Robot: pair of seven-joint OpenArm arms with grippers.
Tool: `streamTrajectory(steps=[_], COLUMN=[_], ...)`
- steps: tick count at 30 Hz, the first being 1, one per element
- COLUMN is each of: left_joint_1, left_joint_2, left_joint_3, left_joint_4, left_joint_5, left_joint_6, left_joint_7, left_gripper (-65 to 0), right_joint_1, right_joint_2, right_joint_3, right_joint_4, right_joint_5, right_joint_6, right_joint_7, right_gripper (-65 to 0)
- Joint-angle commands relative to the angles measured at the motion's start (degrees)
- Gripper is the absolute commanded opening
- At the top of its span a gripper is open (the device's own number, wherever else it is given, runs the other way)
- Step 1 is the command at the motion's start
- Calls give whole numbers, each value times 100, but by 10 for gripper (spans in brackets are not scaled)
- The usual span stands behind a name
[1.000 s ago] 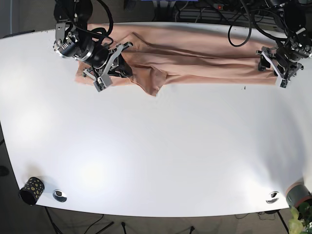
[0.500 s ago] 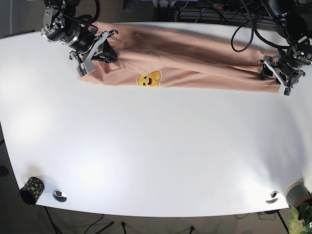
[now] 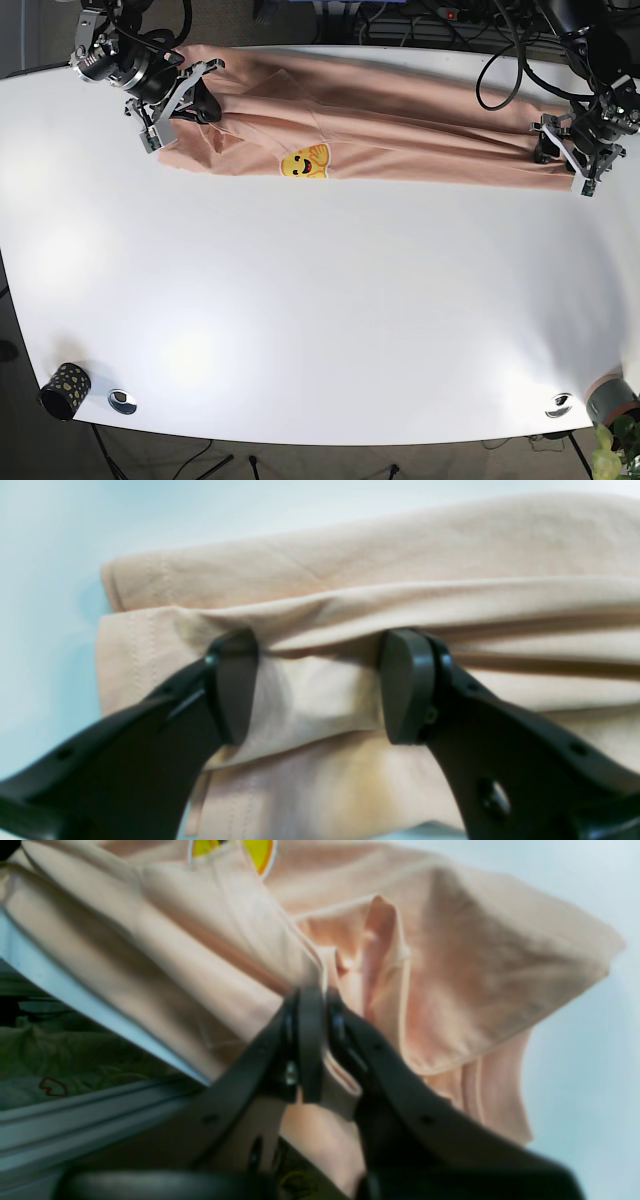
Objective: Fold the T-shirt properly
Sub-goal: 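Pull the folded strip with the right gripper toward its end, then hold both strip ends and straighten the pink strip with both grippers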
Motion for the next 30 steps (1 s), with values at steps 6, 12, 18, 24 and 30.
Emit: streamTrajectory(steps=[6, 12, 18, 24, 30], left_joint_1=[-154, -145, -22, 66, 136], left_joint_2=[-38, 32, 32, 24, 15], left_joint_3=[-29, -29, -29, -29, -29], left_joint_4=[147, 595, 965, 921, 463], left_joint_5=[164, -302, -698, -671, -408], left_joint_6=[38, 38, 38, 38, 38], left_joint_7=[230, 230, 239, 239, 230], left_gripper=[-299, -299, -299, -299, -299], right_joint_1=[-19, 7, 209, 297, 535], right_joint_2=[64, 64, 56, -103, -314], right_joint_3=[167, -202, -984, -1292, -1274], right_joint_4=[52, 184, 132, -150, -317], right_joint_5=[76, 621, 621, -513, -1876], right_joint_6=[11, 11, -42, -51, -42], right_joint_7=[53, 44, 44, 53, 70], right_gripper=[-225, -144, -216, -241, -241])
